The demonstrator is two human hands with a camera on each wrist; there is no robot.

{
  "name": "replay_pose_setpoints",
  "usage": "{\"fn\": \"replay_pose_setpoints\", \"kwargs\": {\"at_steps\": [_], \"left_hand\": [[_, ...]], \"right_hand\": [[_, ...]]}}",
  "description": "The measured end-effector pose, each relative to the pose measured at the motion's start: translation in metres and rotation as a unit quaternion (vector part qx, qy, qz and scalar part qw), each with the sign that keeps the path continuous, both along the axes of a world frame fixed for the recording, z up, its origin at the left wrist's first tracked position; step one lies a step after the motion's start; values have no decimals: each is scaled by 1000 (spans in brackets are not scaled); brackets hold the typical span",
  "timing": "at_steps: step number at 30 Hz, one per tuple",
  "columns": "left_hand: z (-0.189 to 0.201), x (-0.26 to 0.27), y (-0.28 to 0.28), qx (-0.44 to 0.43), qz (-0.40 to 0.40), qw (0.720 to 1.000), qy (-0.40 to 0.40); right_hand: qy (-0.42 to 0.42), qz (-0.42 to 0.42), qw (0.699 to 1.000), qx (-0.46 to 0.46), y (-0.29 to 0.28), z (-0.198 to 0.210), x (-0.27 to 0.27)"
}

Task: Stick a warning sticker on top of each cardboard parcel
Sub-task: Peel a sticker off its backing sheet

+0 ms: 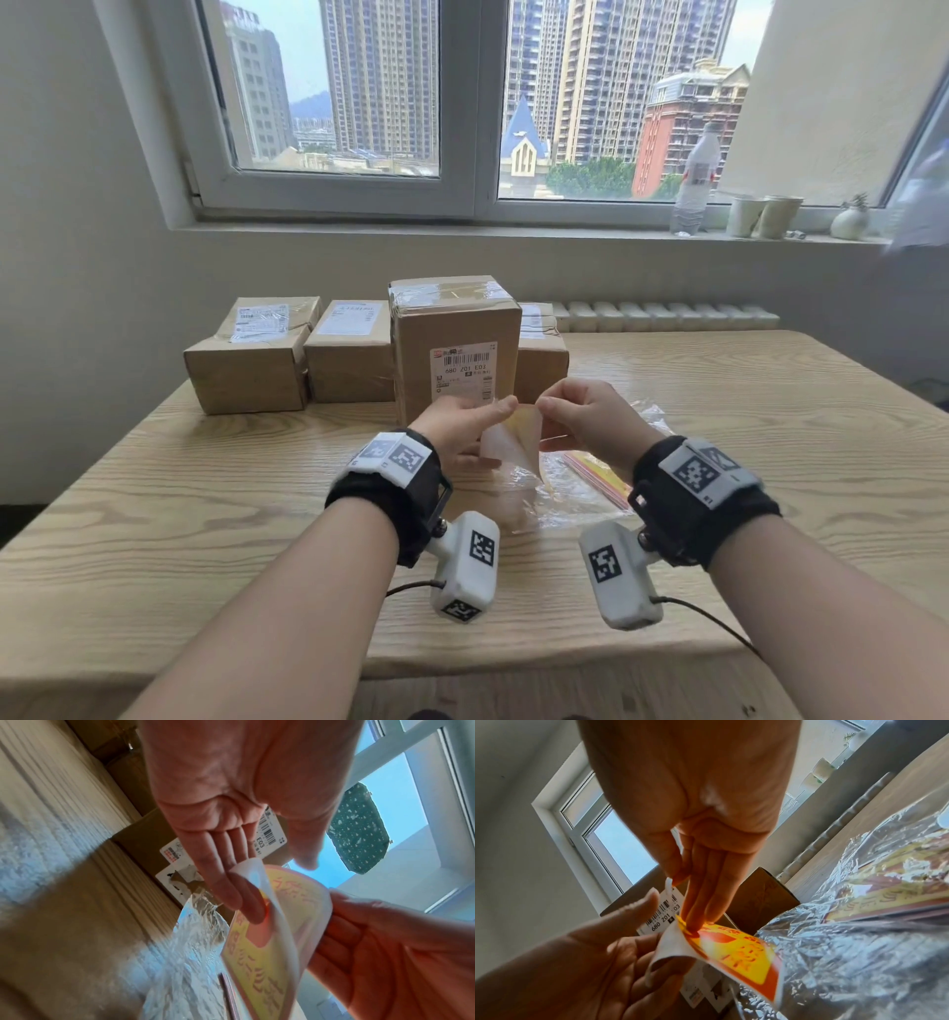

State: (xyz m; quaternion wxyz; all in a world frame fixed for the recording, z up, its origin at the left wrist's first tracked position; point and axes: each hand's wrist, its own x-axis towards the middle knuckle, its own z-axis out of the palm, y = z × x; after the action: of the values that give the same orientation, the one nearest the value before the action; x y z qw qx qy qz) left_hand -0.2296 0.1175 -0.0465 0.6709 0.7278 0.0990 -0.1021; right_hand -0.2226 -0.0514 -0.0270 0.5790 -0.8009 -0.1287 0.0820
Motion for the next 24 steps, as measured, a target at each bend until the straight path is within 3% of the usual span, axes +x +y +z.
{"fn": "replay_pose_setpoints", "kwargs": {"at_steps": [5,16,24], "left_hand": [[-11,4,8,28,29,999,-10],[-15,6,7,63,41,996,51],[-26,-1,15,165,46,979,111]], "right_hand": [[7,-36,999,9,-3,1,2],[26,-140,989,27,-20,0,4],[13,-229,972,61,-38,4,7]]}}
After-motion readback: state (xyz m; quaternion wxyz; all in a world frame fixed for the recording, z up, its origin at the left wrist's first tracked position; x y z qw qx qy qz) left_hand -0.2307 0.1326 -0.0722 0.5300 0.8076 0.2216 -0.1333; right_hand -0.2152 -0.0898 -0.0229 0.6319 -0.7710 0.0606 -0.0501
